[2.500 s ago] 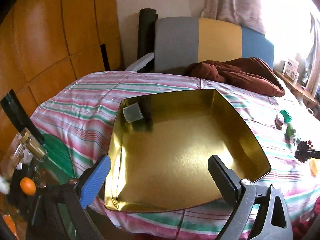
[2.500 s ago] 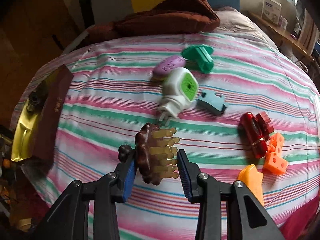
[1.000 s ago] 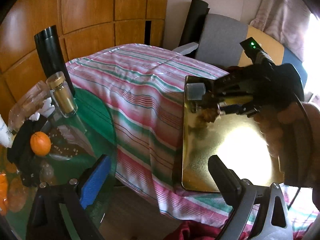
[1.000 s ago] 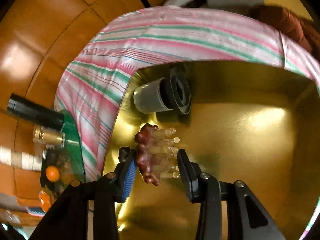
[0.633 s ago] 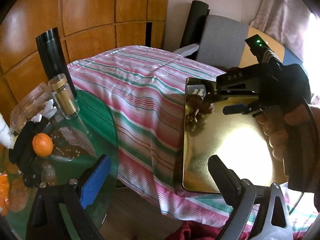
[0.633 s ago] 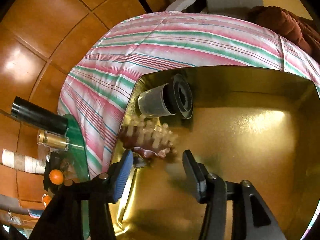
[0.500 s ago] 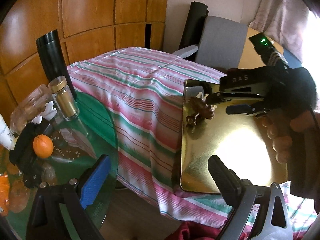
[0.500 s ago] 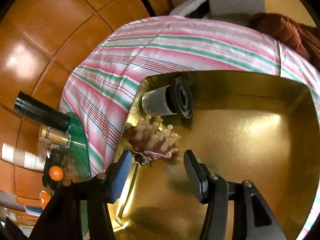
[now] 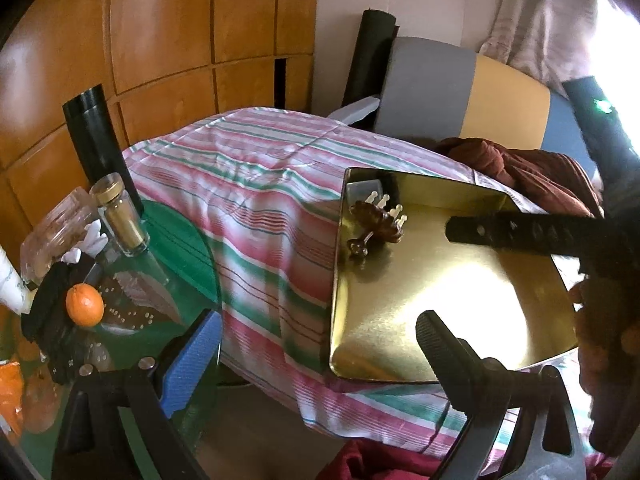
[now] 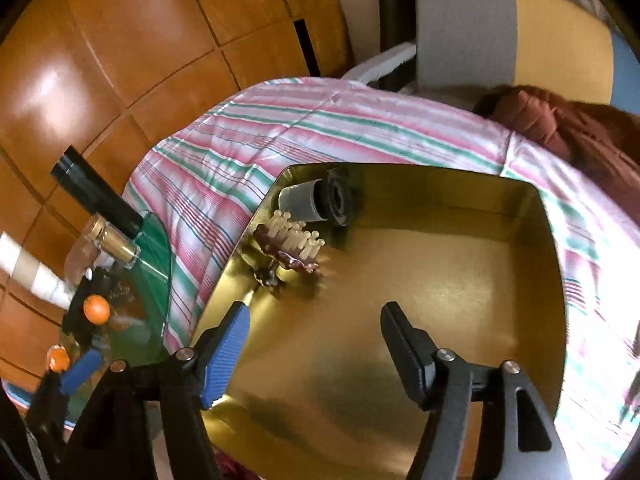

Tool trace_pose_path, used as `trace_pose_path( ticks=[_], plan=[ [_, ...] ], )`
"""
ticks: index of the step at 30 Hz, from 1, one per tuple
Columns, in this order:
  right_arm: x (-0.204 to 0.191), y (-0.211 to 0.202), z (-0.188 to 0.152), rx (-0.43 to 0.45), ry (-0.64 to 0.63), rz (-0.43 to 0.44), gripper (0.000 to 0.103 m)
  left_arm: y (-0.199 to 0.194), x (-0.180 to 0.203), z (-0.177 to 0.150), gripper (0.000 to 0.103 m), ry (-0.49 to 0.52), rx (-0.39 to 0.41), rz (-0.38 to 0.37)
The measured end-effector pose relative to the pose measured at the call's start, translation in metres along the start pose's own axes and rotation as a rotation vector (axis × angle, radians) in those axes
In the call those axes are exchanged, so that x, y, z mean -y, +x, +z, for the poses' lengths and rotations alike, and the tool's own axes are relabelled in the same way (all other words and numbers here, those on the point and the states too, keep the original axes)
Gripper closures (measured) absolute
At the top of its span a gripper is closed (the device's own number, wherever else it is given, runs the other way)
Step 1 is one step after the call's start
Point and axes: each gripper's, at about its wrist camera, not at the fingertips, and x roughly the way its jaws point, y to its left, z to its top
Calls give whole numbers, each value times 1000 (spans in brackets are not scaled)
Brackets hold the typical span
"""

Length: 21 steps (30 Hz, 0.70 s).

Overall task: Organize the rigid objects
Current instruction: 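Carry the brown spiky brush to the gold tray and release it with the right tool, then move both tools back to the toys and grasp the white-green diffuser with the left tool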

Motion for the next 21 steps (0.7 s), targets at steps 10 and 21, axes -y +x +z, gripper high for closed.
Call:
trace_pose_path(
  ticks=[10,21],
  plan=[
    [-1,-37,-30,99,-76,-107,31,-7,11,-2,5,19,5,-22],
    [44,-82,-50,170,-35,-203,23,-13,27,-1,5,64,19,-60]
  ],
)
